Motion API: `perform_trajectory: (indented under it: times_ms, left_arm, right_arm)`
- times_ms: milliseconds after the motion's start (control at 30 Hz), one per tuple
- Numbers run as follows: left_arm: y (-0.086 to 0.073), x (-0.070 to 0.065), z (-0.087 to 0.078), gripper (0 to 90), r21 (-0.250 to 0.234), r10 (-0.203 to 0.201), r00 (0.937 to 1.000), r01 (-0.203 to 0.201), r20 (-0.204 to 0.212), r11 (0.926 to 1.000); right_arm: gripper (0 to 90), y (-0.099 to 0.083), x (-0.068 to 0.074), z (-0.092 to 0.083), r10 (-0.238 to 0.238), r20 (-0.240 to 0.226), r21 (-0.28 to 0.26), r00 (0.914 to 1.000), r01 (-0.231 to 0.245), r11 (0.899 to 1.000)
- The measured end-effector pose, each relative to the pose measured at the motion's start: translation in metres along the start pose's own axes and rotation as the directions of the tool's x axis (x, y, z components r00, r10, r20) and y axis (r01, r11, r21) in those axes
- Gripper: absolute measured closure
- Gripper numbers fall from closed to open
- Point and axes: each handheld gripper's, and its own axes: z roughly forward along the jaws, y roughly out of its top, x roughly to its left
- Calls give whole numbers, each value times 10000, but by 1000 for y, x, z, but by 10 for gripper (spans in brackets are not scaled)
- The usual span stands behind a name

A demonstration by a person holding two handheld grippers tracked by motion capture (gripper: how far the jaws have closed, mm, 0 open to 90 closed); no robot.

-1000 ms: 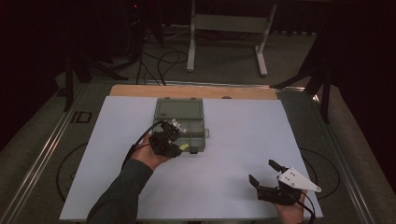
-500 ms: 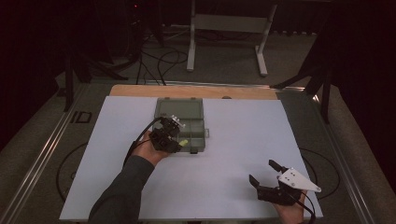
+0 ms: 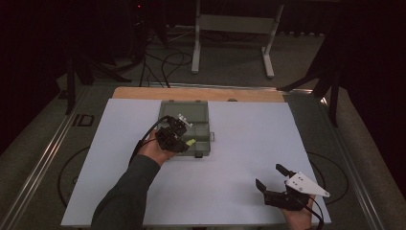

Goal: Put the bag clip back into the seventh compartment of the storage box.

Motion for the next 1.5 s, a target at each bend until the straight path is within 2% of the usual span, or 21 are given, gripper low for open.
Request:
perform_trajectory:
  times_ms: [100,333,1067,1500]
  left_arm:
    - [3,1,0,787,-66,120,9999,-120,-17,9999]
    - [6,4,1,786,-56,63,9999,-64,-93,10000]
    - [13,15,13,787,-63,-805,9967,804,-135,9967]
    - [22,16,19,786,138,-976,9950,979,-216,9951]
  right_arm:
    - [90,0,0,1,-33,-7,5,10000,33,10000]
    - [90,0,0,0,-27,-20,-2,10000,27,10000]
    - [90,0,1,1,-24,-26,29,10000,24,10000]
    - [90,0,0,1,-15,-24,18,10000,15,10000]
